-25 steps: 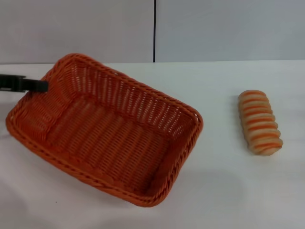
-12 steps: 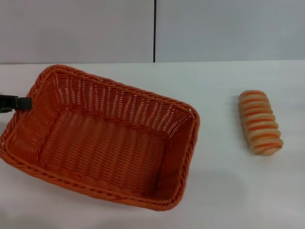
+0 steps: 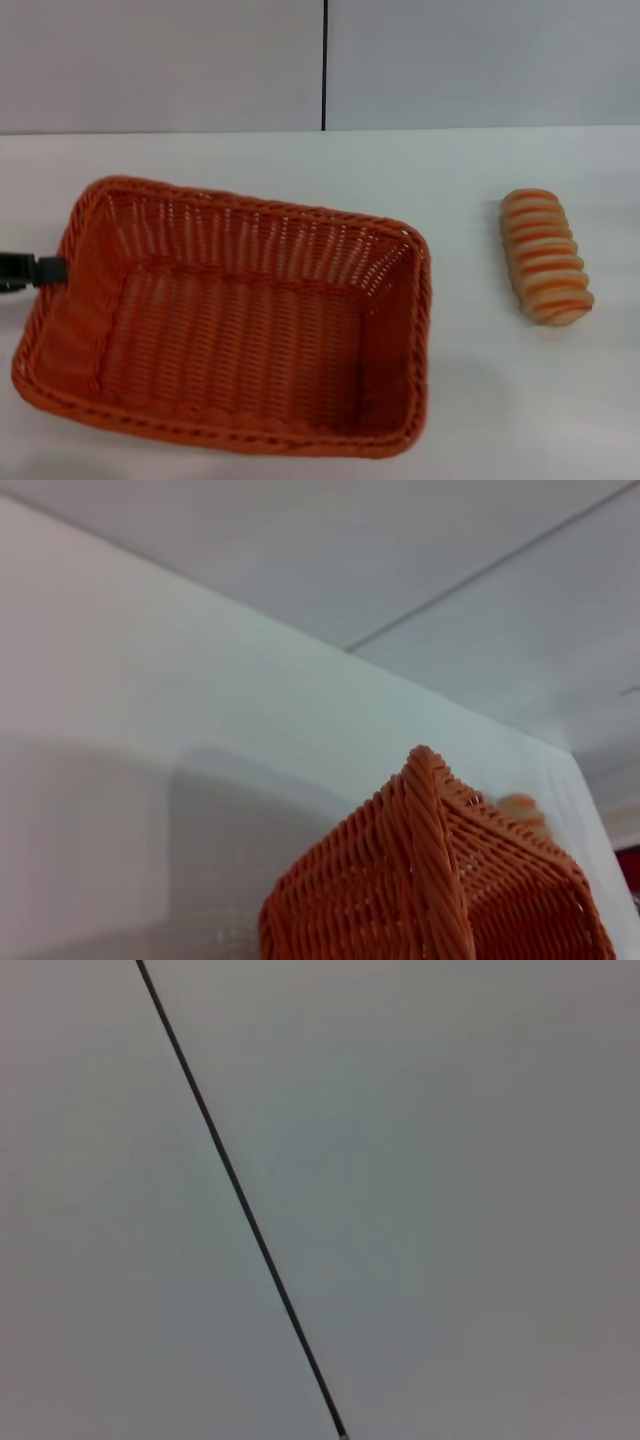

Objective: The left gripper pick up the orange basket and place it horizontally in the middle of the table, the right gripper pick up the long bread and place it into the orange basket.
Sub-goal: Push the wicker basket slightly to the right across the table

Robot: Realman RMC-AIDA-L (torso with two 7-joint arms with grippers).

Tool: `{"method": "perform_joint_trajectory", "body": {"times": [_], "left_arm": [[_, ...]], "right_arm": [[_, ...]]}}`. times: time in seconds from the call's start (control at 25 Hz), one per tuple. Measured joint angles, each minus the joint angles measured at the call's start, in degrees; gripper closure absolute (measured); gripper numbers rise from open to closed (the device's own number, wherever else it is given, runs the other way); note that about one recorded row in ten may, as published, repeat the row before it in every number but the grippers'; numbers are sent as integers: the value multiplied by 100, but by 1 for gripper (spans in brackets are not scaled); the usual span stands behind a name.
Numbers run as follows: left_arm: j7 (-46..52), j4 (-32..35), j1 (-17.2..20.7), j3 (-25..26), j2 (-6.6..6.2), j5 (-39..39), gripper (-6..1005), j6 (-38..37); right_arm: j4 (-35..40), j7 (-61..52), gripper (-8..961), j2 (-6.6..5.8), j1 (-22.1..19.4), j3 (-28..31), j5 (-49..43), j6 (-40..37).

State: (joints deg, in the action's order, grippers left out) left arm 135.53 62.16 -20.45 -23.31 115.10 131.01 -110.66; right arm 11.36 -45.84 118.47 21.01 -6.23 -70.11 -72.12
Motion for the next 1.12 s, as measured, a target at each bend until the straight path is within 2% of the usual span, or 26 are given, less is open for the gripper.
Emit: {"method": "perform_joint_trajectory", "body": {"times": [0.44, 0.64, 0.84, 1.12], "left_arm": [[-203, -414, 79, -151, 184, 9, 860, -49], [-265, -538, 57, -269, 171, 12, 861, -43], [-283, -678, 53, -378, 53, 106, 865, -60], [-362, -774, 37, -388, -38, 139, 645, -26]], "right_arm": [[-2, 5, 262, 0, 38, -10, 4, -1], [-17, 5, 262, 0, 37, -10, 6, -2], [-15, 3, 262, 0, 35, -11, -17, -4], [11, -105, 263, -72, 56, -230, -71, -13]]}}
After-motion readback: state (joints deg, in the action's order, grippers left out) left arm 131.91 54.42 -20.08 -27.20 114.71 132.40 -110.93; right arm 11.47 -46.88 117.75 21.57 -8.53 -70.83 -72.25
